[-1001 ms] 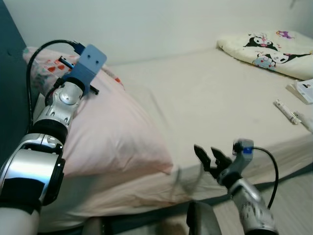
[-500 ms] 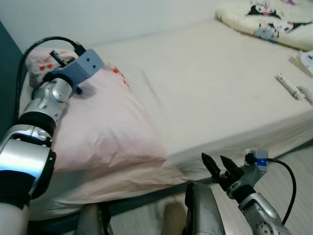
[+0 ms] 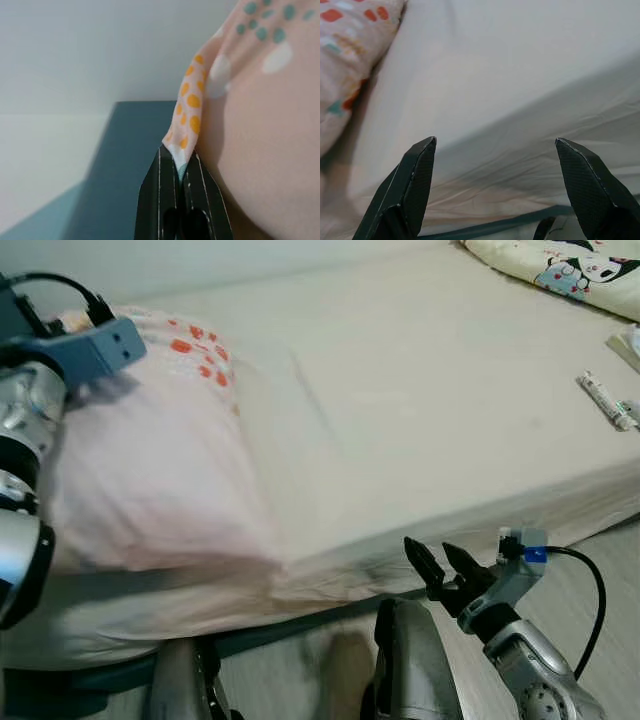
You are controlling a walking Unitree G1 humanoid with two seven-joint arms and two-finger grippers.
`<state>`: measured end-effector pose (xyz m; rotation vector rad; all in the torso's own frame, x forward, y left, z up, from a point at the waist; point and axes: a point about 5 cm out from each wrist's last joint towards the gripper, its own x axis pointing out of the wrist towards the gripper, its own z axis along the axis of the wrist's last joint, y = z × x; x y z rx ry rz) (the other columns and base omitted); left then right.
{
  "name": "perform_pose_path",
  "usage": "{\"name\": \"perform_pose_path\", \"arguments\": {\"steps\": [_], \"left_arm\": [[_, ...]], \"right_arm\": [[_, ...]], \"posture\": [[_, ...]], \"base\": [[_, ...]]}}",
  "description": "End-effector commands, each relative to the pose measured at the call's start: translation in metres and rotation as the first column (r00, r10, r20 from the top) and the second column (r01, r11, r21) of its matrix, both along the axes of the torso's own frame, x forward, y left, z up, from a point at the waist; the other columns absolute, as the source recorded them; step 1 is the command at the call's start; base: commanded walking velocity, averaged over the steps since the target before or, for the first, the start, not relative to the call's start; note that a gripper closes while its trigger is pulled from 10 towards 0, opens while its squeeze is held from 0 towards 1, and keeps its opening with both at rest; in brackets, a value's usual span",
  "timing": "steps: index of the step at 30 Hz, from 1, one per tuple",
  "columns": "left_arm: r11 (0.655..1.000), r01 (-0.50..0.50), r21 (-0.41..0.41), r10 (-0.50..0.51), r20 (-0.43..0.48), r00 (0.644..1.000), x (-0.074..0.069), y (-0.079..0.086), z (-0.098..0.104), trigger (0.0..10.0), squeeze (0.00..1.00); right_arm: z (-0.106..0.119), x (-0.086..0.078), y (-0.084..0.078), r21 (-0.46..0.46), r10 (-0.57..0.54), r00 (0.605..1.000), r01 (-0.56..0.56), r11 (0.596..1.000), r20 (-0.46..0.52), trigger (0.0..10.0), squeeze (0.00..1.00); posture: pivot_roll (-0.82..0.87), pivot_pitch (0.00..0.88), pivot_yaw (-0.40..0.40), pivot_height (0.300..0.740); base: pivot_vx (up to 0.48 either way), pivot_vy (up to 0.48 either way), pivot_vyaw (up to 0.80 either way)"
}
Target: Clean up the room
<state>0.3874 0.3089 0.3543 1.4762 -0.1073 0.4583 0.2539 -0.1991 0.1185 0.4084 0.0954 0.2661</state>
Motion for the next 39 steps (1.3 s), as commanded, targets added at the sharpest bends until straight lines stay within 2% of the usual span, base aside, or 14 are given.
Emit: {"name": "perform_pose_path", "arguments": {"steps": [1,9,13,18,21,22,23,24,26,27,28,29,34,39], "left_arm": [[0.997,-0.073,0.025,0.069,0.130,0.989,-0.016,0.018,0.036,0.0,0.00],[0.988,-0.149,-0.039,0.153,0.113,0.982,-0.028,0.040,0.039,0.0,0.00],[0.968,-0.182,-0.171,0.190,0.032,0.981,-0.034,0.058,0.018,0.0,0.00],[0.940,-0.165,-0.299,0.163,-0.033,0.986,-0.031,0.060,-0.009,0.0,0.00],[0.872,-0.138,-0.470,0.132,-0.045,0.990,-0.028,0.059,-0.040,0.0,0.00],[0.872,-0.138,-0.470,0.132,-0.045,0.990,-0.028,0.059,-0.040,0.0,0.00],[0.795,-0.093,-0.600,0.132,0.022,0.991,-0.028,0.059,-0.046,0.0,0.00],[0.795,-0.093,-0.600,0.132,0.022,0.991,-0.028,0.059,-0.046,0.0,0.00],[0.490,0.061,-0.870,0.198,0.179,0.964,-0.029,0.061,-0.058,0.0,0.00],[0.490,0.061,-0.870,0.198,0.179,0.964,-0.029,0.061,-0.058,0.0,0.00],[0.386,0.121,-0.915,0.247,0.229,0.942,-0.031,0.062,-0.063,0.0,0.00],[0.338,0.152,-0.929,0.277,0.253,0.927,-0.034,0.063,-0.069,0.0,0.00],[0.320,0.157,-0.934,0.324,0.264,0.909,-0.043,0.069,-0.078,0.0,0.00],[0.244,0.145,-0.959,0.371,0.231,0.900,-0.051,0.069,-0.096,0.0,0.00]], "right_arm": [[0.000,-0.002,0.004,0.009,0.010,1.000,-0.010,1.000,-0.005,10.0,0.00],[0.002,0.000,0.013,0.024,0.031,0.999,-0.031,0.999,-0.006,10.0,0.00],[0.002,0.002,0.021,0.038,0.059,0.998,-0.058,0.998,-0.009,10.0,0.00],[0.001,0.003,0.026,0.041,0.078,0.997,-0.077,0.996,-0.011,10.0,0.00],[0.001,0.004,0.030,0.048,0.095,0.995,-0.094,0.994,-0.007,10.0,0.00],[0.001,0.004,0.030,0.048,0.095,0.995,-0.094,0.994,-0.007,10.0,0.00],[0.001,0.004,0.031,0.049,0.098,0.995,-0.098,0.994,-0.006,10.0,0.00],[0.001,0.004,0.031,0.049,0.098,0.995,-0.098,0.994,-0.006,10.0,0.00],[0.001,0.005,0.032,0.052,0.104,0.995,-0.104,0.993,-0.002,10.0,0.00],[0.001,0.005,0.032,0.052,0.104,0.995,-0.104,0.993,-0.002,10.0,0.00],[0.001,0.005,0.032,0.053,0.108,0.994,-0.108,0.993,0.000,10.0,0.00],[0.001,0.006,0.033,0.053,0.111,0.994,-0.111,0.992,-0.001,10.0,0.00],[0.001,0.009,0.035,0.057,0.117,0.993,-0.118,0.991,0.007,10.0,0.00],[0.002,0.013,0.039,0.063,0.128,0.992,-0.129,0.990,0.016,10.0,0.00]], "posture": [[-0.06,0.282,0.071,0.471],[-0.05,0.274,0.072,0.471],[-0.03,0.270,0.068,0.471],[-0.02,0.264,0.070,0.471],[-0.02,0.258,0.075,0.471],[-0.02,0.258,0.075,0.471],[-0.02,0.253,0.074,0.471],[-0.02,0.253,0.074,0.471],[-0.01,0.243,0.073,0.471],[-0.01,0.243,0.073,0.471],[0.00,0.241,0.074,0.471],[0.01,0.237,0.078,0.471],[0.01,0.230,0.079,0.471],[0.02,0.229,0.081,0.471]], "base": [[0.000,0.000,0.00],[0.000,0.000,0.00],[0.000,0.000,0.00],[0.000,0.000,0.00],[0.000,0.000,0.00],[0.000,0.000,0.00],[0.000,0.000,0.00],[0.000,0.000,0.00],[0.000,0.000,0.00],[0.000,0.000,0.00],[0.000,0.000,0.00],[0.000,0.000,0.00],[0.000,0.000,0.00],[0.000,0.000,0.00]]}}
